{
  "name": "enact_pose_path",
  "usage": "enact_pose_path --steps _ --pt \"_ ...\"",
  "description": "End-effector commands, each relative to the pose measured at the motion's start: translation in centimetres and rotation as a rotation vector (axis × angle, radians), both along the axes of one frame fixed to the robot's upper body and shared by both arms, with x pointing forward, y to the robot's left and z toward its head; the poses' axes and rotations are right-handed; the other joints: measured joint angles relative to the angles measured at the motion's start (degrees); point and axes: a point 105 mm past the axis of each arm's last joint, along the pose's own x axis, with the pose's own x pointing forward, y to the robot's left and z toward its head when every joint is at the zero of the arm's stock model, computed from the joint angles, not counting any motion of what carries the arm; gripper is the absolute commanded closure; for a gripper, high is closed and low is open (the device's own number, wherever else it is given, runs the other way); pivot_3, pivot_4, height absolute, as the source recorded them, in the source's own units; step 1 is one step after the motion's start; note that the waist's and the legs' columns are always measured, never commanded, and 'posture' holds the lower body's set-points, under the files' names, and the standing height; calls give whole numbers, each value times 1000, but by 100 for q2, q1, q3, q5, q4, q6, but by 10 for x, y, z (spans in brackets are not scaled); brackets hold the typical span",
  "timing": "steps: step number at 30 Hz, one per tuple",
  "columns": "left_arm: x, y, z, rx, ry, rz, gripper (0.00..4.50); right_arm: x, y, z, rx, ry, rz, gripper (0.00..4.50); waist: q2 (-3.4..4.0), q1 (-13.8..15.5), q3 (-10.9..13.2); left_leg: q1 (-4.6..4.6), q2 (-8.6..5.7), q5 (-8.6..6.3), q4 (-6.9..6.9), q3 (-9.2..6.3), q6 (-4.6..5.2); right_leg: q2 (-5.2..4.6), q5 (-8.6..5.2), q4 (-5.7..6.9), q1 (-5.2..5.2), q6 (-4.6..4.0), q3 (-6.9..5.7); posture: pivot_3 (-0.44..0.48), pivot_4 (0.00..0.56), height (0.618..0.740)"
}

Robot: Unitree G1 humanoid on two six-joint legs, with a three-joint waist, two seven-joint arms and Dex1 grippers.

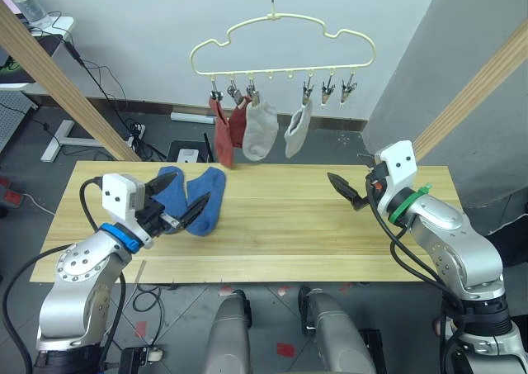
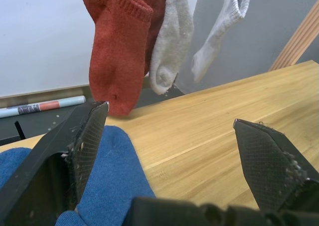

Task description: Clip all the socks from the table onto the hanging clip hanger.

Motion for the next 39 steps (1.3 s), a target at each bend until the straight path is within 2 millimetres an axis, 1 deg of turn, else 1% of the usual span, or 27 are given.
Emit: enact_pose_path --steps 1,7,14,20,23,28,31,39 --pt "-2 -4 15 18 -62 -22 22 -4 2 19 20 -71 8 0 0 0 0 0 0 0 0 -1 0 0 0 0 0 0 0 46 325 740" --pt "-8 -22 27 -39 -86 -139 22 -2 10 29 82 -99 13 0 0 -1 0 0 1 0 0 0 0 0 0 0 0 0 0 49 325 740" --pt "-11 -34 36 -53 -99 -225 22 2 19 40 110 -147 10 0 0 0 0 0 1 0 0 -2 0 1 0 0 1 0 -1 56 326 740" --pt "-10 -41 43 -61 -125 -259 22 3 26 47 109 -188 28 0 0 2 0 0 0 0 2 -2 0 1 0 1 1 0 -1 55 328 740" --pt "-10 -45 46 -59 -138 -290 0 3 31 50 118 -202 44 575 0 1 0 0 0 0 1 -2 0 1 0 1 1 0 0 55 328 740" --pt "-10 -48 49 -68 -139 -316 0 5 33 51 115 -208 43 2315 0 0 0 0 0 0 1 -2 0 1 0 1 1 0 -1 53 327 740" --pt "-7 -50 53 -74 -145 -327 0 9 35 56 116 -227 34 2315 0 0 0 0 0 0 2 -3 0 1 0 1 1 0 -2 55 326 740" --pt "-8 -53 59 -89 -166 -342 0 16 37 62 122 -259 8 2315 0 3 0 -1 0 0 1 -4 0 1 0 0 2 0 -3 61 320 740"
